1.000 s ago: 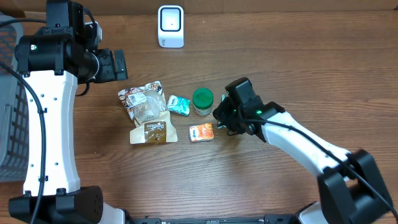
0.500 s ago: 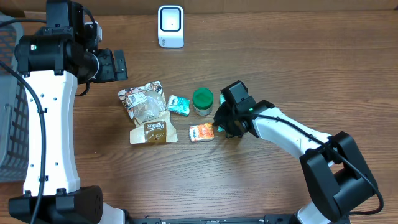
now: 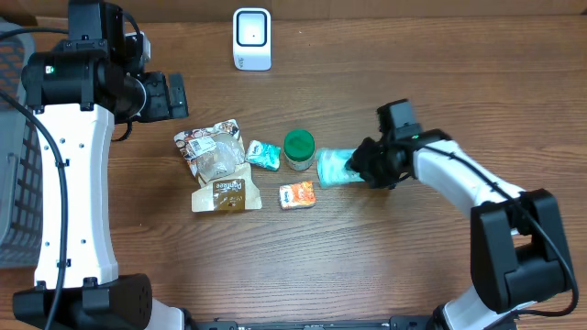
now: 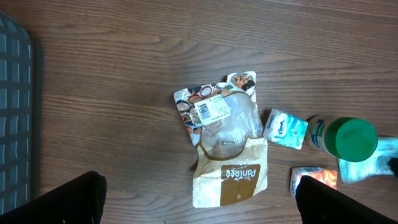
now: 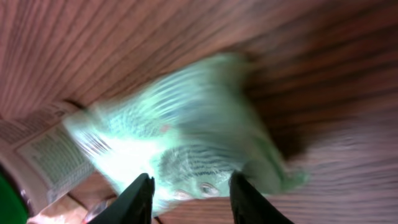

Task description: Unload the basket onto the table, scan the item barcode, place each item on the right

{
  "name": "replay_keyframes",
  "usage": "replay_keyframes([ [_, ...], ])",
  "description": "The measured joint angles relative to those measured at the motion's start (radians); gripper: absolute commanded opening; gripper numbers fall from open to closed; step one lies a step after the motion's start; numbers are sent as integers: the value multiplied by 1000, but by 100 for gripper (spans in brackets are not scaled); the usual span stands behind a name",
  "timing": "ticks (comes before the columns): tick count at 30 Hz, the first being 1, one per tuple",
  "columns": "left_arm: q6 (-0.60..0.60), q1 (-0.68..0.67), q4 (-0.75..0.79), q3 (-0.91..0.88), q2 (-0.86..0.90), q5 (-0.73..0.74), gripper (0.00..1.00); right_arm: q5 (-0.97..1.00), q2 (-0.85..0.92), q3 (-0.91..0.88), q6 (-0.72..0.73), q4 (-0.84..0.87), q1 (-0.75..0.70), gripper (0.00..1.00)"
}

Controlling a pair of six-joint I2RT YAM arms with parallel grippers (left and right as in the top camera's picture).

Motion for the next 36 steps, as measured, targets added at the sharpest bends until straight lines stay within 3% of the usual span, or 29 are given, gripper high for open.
replay_keyframes([
  [4,0,0,0,0,0,0,100,-58,0,95,-111,-117,-62,52],
  [10,0,0,0,0,0,0,99,-99,-2,149,-328,-133,-133,57],
  [12,0,0,0,0,0,0,99,-95,1,149,-405,-130,-150,55],
  [16,0,0,0,0,0,0,100,-95,24,151,-481,-204,-145,35],
  [17,0,0,0,0,0,0,100,-95,35,151,-494,-238,-136,34],
  [26,0,0,0,0,0,0,100,-97,54,151,-523,-275,-29,34],
  [32,0,0,0,0,0,0,100,-80,54,151,-469,-152,39,34],
  [36,0,0,0,0,0,0,100,0,55,151,-351,-40,93,22],
])
